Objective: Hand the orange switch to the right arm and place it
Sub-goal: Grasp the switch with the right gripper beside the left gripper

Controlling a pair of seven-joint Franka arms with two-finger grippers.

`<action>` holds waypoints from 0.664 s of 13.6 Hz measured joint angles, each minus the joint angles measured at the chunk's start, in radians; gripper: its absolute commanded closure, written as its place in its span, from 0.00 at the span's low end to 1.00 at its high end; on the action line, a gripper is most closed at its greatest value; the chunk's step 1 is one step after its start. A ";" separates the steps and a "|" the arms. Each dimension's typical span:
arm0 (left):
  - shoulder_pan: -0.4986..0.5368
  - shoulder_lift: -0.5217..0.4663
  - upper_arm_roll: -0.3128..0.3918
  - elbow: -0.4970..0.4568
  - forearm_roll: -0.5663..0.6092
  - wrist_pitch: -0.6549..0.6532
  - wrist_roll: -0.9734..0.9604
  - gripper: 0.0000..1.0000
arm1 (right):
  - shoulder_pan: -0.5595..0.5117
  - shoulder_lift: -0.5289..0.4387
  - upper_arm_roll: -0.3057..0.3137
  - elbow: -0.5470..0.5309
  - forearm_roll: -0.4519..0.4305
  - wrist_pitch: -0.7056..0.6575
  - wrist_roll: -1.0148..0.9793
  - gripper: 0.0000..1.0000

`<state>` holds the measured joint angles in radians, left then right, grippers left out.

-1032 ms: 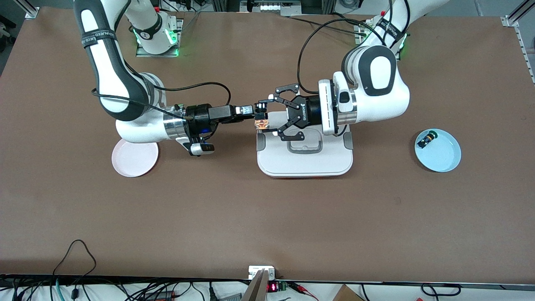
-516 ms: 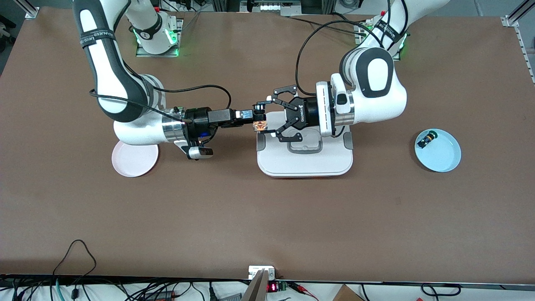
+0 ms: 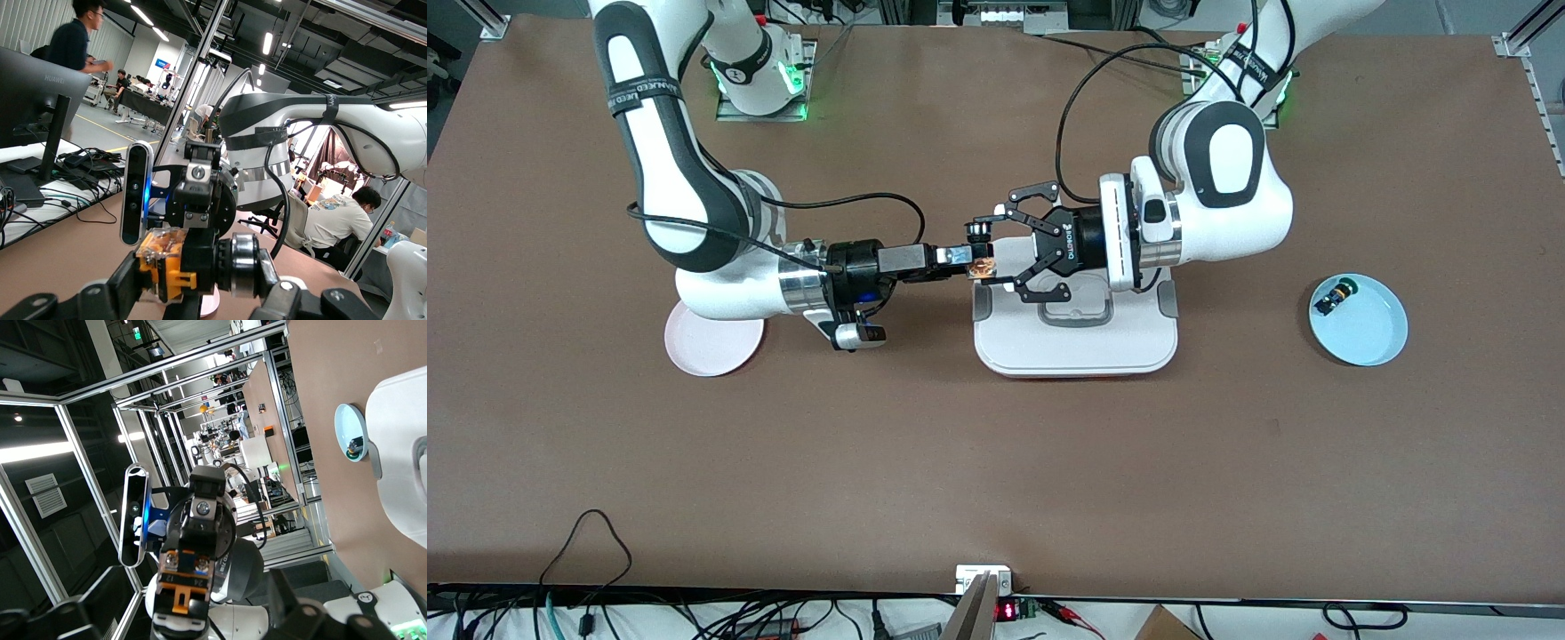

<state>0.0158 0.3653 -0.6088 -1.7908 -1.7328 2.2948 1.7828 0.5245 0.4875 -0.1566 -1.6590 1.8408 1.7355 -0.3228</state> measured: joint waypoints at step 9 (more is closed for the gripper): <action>0.000 0.001 0.001 0.001 0.002 0.003 0.028 0.97 | -0.002 0.001 0.000 0.010 0.003 -0.001 -0.057 0.87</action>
<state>0.0156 0.3664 -0.6082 -1.7903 -1.7313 2.2980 1.8110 0.5229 0.4883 -0.1570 -1.6493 1.8438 1.7350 -0.3802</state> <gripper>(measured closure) 0.282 0.643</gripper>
